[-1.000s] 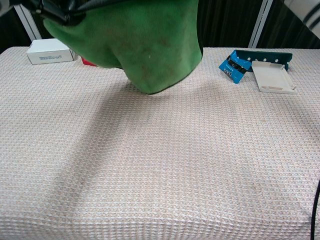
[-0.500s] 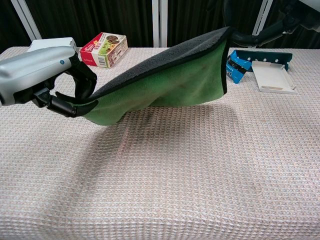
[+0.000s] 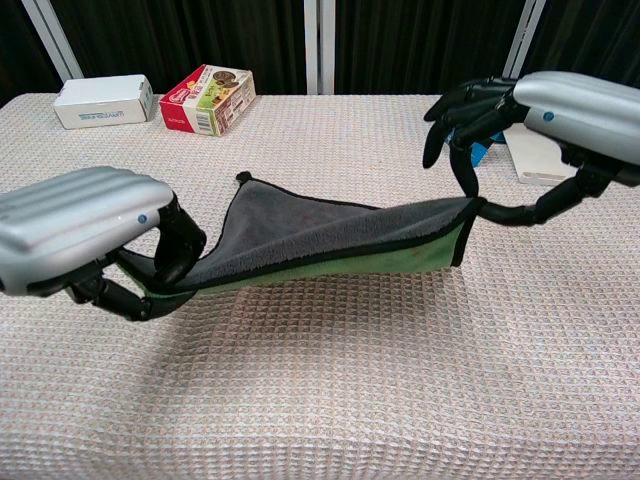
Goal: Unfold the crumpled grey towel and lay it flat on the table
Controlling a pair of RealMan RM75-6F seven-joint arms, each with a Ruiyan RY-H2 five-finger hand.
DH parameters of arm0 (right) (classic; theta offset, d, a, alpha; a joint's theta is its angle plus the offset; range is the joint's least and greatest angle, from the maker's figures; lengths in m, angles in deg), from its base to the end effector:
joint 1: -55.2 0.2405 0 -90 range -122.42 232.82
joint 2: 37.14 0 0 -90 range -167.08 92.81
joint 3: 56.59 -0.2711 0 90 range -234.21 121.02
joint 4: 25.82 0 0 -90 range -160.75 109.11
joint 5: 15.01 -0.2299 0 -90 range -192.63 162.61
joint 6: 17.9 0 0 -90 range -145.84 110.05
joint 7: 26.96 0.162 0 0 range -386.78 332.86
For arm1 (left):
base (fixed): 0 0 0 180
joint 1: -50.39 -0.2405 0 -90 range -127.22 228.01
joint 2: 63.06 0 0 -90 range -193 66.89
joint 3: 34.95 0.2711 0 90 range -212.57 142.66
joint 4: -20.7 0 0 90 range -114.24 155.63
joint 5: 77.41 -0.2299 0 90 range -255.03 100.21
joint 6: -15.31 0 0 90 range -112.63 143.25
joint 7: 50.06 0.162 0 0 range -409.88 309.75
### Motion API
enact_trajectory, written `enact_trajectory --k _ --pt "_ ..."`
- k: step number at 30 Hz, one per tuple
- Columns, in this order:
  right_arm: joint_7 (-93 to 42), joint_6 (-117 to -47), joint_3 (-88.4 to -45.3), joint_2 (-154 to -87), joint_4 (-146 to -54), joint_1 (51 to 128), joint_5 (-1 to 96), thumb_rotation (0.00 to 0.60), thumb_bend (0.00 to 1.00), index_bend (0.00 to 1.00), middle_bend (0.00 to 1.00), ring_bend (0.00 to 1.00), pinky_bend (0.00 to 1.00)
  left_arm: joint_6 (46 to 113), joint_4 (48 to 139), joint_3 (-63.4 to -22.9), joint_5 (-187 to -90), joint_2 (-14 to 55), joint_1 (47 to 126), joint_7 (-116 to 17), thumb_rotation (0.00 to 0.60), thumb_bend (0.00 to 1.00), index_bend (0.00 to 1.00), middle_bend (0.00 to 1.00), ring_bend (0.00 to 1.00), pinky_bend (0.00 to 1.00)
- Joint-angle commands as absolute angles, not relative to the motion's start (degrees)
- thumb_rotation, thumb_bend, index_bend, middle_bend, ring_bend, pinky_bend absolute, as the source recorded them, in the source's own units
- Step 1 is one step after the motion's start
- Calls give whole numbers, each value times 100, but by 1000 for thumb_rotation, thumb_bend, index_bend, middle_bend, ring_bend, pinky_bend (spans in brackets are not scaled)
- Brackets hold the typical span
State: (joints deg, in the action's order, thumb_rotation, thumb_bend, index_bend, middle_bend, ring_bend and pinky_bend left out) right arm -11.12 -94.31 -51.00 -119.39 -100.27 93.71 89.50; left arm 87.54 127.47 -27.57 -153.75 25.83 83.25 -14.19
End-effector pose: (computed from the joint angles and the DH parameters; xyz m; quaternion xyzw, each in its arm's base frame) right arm -0.1880 -0.3101 0.0019 0.7941 -0.2650 0.4933 0.2363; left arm -0.1328 0.2203 -0.0500 -0.7915 -0.3298 -0.3738 0.3536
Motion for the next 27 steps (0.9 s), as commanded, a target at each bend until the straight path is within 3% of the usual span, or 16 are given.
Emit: enact_trajectory --k 1,10,17,19,21,23,25,27 --pt "-1192 -9307 -5018 -12090 -9957 9368 9037 600 477 733 316 150 110 8606 12655 -2706 -15338 2662 8283 -1218 600 411 663 626 485 239" --pt "-1592 -9214 -4991 -12457 -9811 9364 9208 600 477 714 291 145 93 8341 13086 -2648 -14801 2437 8250 -448 600 239 317 359 285 214" --pt "-1886 -9117 -4973 -12459 -9893 9335 9210 600 470 681 274 128 75 8358 13392 -2588 -14885 2305 8177 -296 600 173 179 252 237 212" --pt "-2033 -9013 -4936 -12388 -9977 9331 9197 600 391 639 264 104 53 8353 13482 -2578 -14923 2236 8165 -289 600 156 166 242 231 212" --pt "-2287 -8843 -4915 -12261 -10134 9329 9137 600 189 523 224 54 16 8349 13578 -2590 -14926 2150 8158 -285 600 145 157 234 225 211" --pt "-2686 -8604 -4928 -12088 -10386 9314 8988 600 19 292 139 7 0 8344 13691 -2610 -14897 2039 8158 -273 600 134 148 225 216 208" --pt "-2988 -8438 -4963 -11935 -10651 9288 8827 600 0 117 76 0 0 8364 13764 -2661 -14864 1948 8157 -278 600 125 143 216 208 205" --pt "-3279 -8249 -5019 -11729 -10971 9268 8609 600 0 18 23 0 0 8413 13787 -2772 -14812 1866 8151 -339 600 125 143 216 207 204"
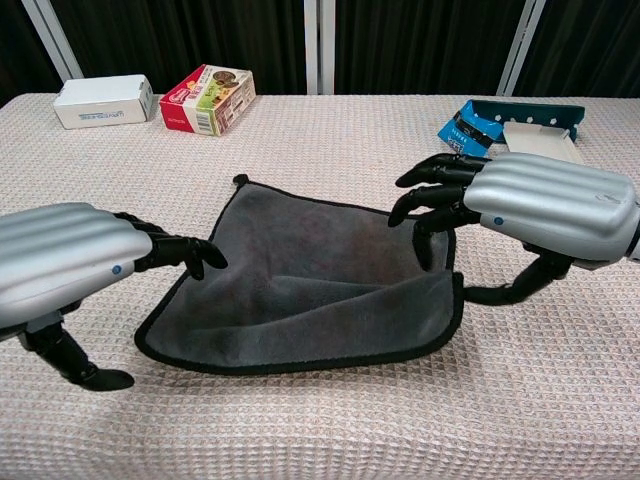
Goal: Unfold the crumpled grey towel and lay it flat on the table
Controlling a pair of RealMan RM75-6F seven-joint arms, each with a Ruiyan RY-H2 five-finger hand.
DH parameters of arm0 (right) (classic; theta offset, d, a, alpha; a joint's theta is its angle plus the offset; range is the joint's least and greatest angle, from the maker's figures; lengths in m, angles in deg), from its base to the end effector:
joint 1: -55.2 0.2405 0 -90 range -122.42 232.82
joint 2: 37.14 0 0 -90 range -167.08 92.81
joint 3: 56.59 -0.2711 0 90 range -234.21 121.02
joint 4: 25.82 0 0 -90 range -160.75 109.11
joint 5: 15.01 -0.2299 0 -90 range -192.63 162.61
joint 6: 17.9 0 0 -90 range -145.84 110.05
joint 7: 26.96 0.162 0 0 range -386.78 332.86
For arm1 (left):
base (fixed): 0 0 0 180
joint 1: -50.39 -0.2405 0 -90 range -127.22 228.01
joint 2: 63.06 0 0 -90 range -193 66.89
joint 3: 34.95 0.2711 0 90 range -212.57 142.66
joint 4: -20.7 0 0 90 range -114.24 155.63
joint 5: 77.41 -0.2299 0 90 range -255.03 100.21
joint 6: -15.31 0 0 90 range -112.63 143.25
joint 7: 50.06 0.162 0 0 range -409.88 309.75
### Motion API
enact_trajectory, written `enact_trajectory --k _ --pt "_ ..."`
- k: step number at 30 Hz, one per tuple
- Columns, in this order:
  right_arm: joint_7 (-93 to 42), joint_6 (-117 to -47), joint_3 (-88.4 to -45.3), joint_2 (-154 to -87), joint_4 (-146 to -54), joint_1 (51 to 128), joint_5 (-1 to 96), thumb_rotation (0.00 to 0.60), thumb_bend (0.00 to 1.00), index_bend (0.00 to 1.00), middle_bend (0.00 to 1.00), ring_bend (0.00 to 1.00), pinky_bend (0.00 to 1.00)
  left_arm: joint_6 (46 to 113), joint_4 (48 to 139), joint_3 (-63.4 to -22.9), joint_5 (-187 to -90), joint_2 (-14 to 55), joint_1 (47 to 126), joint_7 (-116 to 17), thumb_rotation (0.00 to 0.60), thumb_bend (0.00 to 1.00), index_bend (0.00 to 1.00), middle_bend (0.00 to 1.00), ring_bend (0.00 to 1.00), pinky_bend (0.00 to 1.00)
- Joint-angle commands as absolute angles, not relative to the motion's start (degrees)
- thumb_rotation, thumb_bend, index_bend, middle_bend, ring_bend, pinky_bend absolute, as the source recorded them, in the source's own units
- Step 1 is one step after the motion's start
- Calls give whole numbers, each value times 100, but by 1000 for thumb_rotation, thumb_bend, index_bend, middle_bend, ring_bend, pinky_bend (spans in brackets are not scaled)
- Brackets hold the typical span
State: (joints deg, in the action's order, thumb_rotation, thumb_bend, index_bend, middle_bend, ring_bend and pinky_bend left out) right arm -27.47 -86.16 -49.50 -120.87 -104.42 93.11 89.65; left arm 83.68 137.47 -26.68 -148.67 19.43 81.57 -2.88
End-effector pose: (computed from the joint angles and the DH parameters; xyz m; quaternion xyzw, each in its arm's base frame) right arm -0.1881 -0.2840 -0.0333 0.8511 -0.2032 0.4110 0.2557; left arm -0.1371 0.2008 -0.0309 -0.8249 -0.3213 -0.2996 0.3558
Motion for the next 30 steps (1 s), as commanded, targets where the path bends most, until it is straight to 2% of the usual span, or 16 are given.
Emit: enact_trajectory --k 1,5,9,12,14,16,22,30 --pt "-3374 -8201 -5045 -11649 -11082 9261 8536 600 0 1 6 0 0 8434 13777 -2826 -14791 1839 8145 -392 600 125 143 216 207 204" --pt "-3535 -8063 -5121 -11360 -11384 9244 8322 600 0 0 0 0 0 8514 13656 -3069 -14659 1747 8130 -600 600 126 147 216 208 203" --pt "-3376 -8049 -5352 -11345 -11254 9229 8025 600 0 8 14 0 0 8575 13415 -3335 -14549 1768 8104 -944 600 126 166 222 208 203" --pt "-3251 -7813 -5589 -11586 -10905 9286 7609 600 39 196 95 0 0 8594 13279 -3474 -14496 1793 8072 -1224 600 125 181 230 208 203" --pt "-3266 -7588 -5727 -11759 -10688 9356 7338 600 105 339 133 0 0 8612 13240 -3517 -14501 1786 8048 -1346 600 126 186 230 208 203" --pt "-3329 -7400 -5851 -11976 -10427 9450 7151 600 143 377 135 0 0 8630 13214 -3524 -14532 1769 8017 -1427 600 126 187 230 208 203" --pt "-3420 -7005 -6002 -12638 -9571 9692 6925 600 158 385 135 0 0 8589 13172 -3503 -14558 1729 7938 -1667 600 126 187 230 208 203" --pt "-3195 -7314 -5793 -13080 -8641 9800 7491 600 161 388 135 0 0 8427 13276 -3487 -14513 1579 7873 -2034 600 126 188 230 208 202"
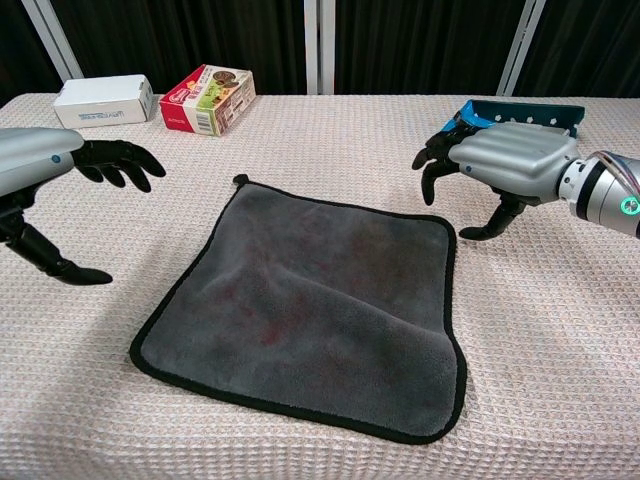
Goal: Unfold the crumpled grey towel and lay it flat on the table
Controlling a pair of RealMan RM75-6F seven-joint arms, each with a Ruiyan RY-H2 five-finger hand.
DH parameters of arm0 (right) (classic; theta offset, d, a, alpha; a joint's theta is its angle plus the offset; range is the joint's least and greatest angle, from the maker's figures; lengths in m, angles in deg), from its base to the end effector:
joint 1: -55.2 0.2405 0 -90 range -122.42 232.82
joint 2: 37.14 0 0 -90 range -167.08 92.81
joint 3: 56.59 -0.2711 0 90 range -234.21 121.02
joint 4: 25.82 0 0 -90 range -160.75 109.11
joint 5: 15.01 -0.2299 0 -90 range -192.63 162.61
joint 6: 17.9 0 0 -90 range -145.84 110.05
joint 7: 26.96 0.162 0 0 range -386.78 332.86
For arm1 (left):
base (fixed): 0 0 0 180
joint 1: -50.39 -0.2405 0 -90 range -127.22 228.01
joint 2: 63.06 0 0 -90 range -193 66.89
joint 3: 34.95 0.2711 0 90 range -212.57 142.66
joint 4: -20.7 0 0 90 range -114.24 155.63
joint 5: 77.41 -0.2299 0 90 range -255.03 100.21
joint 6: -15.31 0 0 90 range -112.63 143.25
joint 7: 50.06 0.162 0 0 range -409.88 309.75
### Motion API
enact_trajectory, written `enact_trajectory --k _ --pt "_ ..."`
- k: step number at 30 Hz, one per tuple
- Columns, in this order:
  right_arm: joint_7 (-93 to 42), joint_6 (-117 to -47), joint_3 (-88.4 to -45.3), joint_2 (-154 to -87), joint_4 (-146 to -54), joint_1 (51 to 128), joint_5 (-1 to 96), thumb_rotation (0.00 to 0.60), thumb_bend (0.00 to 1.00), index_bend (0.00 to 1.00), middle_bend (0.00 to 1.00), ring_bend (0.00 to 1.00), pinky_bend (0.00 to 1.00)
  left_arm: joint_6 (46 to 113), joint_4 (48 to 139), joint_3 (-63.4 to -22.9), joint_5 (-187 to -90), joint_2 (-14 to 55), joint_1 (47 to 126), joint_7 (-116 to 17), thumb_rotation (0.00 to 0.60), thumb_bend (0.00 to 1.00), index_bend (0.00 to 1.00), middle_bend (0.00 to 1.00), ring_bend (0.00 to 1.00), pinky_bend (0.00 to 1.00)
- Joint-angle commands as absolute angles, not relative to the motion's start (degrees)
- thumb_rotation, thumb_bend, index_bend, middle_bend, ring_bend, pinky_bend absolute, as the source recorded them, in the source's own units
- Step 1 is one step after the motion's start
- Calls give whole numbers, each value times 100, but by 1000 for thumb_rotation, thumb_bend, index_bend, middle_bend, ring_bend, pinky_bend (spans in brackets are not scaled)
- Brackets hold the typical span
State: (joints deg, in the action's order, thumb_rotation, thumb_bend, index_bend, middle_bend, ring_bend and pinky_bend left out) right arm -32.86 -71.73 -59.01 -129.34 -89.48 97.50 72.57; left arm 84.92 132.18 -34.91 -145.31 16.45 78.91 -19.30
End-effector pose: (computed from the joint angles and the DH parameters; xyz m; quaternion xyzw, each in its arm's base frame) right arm -0.2066 -0.3810 -0.0589 0.8291 -0.2402 0.3256 0.3859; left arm -0.1685 0.2514 -0.0022 -0.7281 -0.4181 -0.3529 0.4129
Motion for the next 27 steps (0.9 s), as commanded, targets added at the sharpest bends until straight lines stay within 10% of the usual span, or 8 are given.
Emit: enact_trajectory --k 1,21,27 --pt "-3175 -7367 -5752 -13118 -8481 9803 7568 600 166 385 134 0 0 8382 13315 -3488 -14504 1540 7871 -2114 600 126 188 230 208 202" --pt "-1913 -8641 -5258 -14200 -6437 9874 8586 600 197 365 142 0 0 8160 13492 -3494 -14512 1273 7838 -2478 600 126 188 230 208 202" --pt "-1768 -8778 -5132 -14353 -6020 9879 8713 600 409 615 214 56 14 8104 13548 -3494 -14545 1191 7813 -2665 600 126 196 230 208 202"
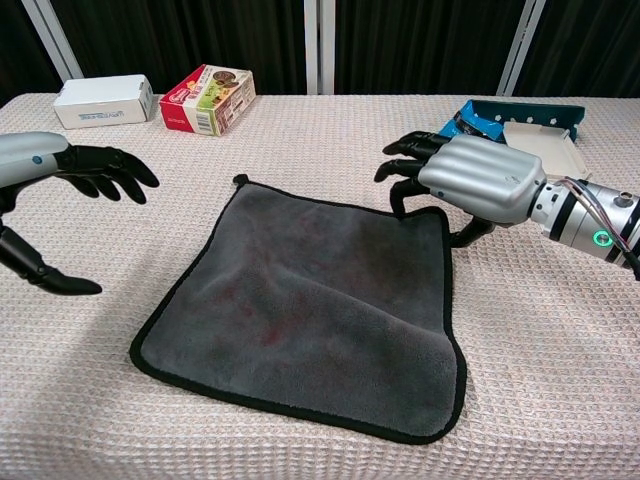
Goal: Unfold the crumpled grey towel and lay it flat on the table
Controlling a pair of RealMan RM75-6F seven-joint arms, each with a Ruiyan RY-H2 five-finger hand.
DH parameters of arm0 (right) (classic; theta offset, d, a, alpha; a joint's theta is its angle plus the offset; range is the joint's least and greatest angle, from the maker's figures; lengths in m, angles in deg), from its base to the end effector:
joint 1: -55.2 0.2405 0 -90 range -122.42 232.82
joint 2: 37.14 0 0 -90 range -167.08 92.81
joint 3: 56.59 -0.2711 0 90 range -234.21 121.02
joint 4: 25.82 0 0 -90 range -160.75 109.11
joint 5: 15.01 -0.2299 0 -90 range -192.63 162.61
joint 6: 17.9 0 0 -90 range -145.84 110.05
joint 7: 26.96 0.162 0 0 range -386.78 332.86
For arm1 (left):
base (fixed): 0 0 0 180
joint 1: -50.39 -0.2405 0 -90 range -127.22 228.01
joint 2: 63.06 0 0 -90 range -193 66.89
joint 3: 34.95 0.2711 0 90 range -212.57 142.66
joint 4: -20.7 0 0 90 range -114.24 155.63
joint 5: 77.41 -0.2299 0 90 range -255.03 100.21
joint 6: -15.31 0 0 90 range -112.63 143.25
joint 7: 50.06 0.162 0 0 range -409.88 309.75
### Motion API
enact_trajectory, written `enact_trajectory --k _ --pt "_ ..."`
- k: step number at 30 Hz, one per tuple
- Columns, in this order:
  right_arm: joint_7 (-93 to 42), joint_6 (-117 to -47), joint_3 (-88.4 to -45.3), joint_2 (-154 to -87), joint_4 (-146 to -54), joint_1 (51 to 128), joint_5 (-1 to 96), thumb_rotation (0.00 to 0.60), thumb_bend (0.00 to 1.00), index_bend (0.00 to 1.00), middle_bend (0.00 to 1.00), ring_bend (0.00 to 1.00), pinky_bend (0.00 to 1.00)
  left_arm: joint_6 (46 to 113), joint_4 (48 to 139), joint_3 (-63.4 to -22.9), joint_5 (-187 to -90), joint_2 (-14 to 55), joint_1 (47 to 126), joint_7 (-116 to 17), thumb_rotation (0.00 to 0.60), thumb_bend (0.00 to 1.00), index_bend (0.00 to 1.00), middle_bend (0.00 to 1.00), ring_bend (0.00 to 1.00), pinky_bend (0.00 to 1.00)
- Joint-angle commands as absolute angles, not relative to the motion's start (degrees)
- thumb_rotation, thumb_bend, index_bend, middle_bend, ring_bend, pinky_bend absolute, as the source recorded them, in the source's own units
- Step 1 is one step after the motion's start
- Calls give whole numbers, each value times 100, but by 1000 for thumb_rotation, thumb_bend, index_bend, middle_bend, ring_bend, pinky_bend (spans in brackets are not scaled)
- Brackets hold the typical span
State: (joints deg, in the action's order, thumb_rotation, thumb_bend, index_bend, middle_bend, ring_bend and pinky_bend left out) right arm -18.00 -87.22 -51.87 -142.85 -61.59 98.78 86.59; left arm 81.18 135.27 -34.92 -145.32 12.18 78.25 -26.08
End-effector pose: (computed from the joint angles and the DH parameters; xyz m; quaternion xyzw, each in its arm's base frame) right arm -0.2080 -0.3803 -0.0876 0.8466 -0.1255 0.3880 0.3420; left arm -0.1717 0.2455 0.0082 -0.7169 -0.4658 -0.3554 0.3779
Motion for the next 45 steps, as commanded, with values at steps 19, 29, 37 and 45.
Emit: enact_trajectory --k 19,29,37,45 --pt "-2081 -8687 -5245 -14142 -5914 9893 8479 600 517 656 262 75 21 8073 13533 -3499 -14650 1098 7758 -2825 600 124 196 230 209 202" --pt "-2830 -8385 -5439 -13369 -7510 9635 8013 600 6 10 32 0 0 8187 13455 -3588 -14599 975 7716 -2829 600 124 197 230 209 203" --pt "-2713 -9354 -6057 -11869 -9878 8757 7098 600 191 63 132 0 2 8940 12547 -3837 -14740 1024 7418 -2975 600 123 246 239 210 200" --pt "-2211 -10043 -5795 -10415 -11384 7705 6901 600 268 228 193 23 14 9524 11607 -3786 -14974 726 6943 -3322 600 125 256 235 207 186"
